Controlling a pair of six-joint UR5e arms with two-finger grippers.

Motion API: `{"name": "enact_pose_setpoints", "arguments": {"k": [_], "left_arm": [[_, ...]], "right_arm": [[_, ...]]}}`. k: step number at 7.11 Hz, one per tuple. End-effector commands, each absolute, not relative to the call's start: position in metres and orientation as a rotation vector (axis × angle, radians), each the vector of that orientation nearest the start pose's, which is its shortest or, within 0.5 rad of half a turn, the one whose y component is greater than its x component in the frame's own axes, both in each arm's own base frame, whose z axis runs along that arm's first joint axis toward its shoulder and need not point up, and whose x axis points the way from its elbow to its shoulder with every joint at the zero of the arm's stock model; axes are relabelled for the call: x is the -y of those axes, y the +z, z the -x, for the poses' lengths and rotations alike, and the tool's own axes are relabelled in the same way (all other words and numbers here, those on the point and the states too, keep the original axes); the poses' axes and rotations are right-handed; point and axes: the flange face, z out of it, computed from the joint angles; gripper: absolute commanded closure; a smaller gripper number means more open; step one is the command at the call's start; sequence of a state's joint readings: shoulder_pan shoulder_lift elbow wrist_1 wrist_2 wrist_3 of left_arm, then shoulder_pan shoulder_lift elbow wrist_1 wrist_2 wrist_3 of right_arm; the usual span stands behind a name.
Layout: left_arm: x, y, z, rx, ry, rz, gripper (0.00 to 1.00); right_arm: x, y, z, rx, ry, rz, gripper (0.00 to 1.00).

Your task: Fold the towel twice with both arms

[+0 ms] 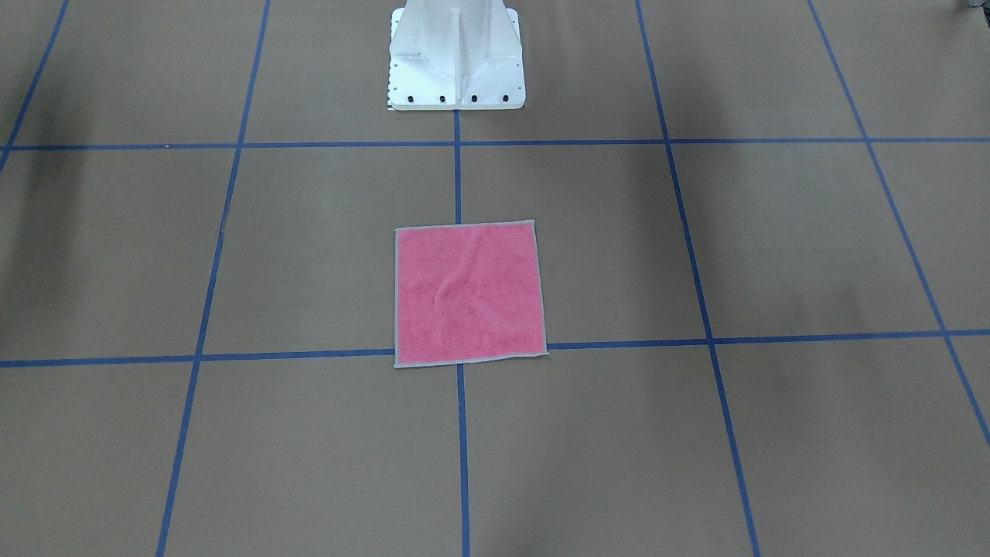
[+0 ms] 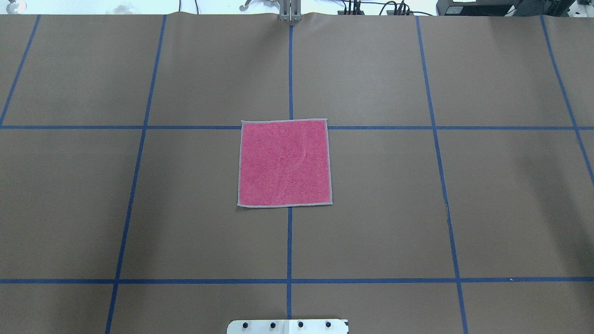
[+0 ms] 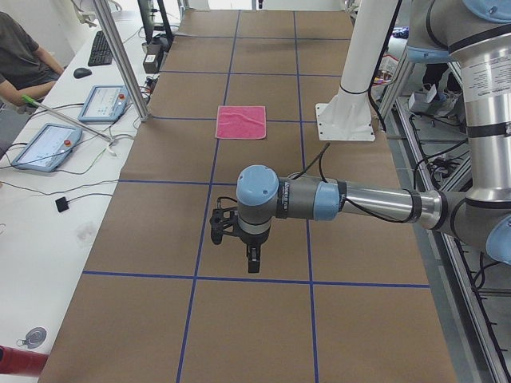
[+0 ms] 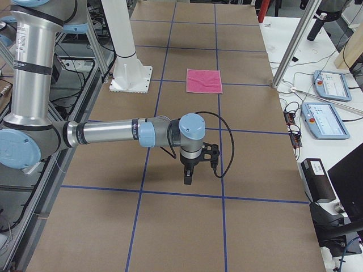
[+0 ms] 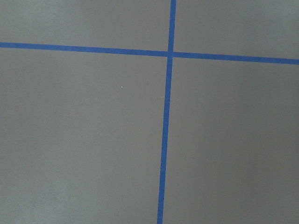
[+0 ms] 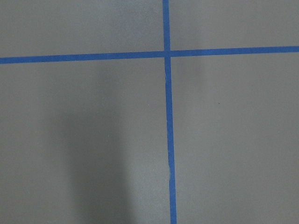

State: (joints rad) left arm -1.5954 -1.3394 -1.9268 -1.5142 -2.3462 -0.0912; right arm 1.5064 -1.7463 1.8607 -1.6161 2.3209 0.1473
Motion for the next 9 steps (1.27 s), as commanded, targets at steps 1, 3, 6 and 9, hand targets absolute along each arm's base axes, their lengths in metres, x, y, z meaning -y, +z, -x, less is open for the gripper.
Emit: {"name": "enact_pose_setpoints", "arguments": {"k": [1,3,6,9], "left_arm": [[0.394,0.591,0.073,-0.776,-0.080,-0.042,0.00],[0.395,0.591,0.073,-0.776,-0.081,-0.044,0.00],[0.394,0.587,0.073,-0.780,-0.082,-0.047,0.00],[0.395,0.584,0.070,-0.822,-0.075,-0.050,0.00]], "right_arm": [[0.423,0.602,-0.038,0.753,0.054,0.014,0.00],[0.423,0.602,-0.038,0.753,0.057,0.016,0.00],[0.424,0.601,-0.038,0.756,0.057,0.014,0.00],[0.425,0.595,-0.035,0.791,0.048,-0.002,0.00]]}}
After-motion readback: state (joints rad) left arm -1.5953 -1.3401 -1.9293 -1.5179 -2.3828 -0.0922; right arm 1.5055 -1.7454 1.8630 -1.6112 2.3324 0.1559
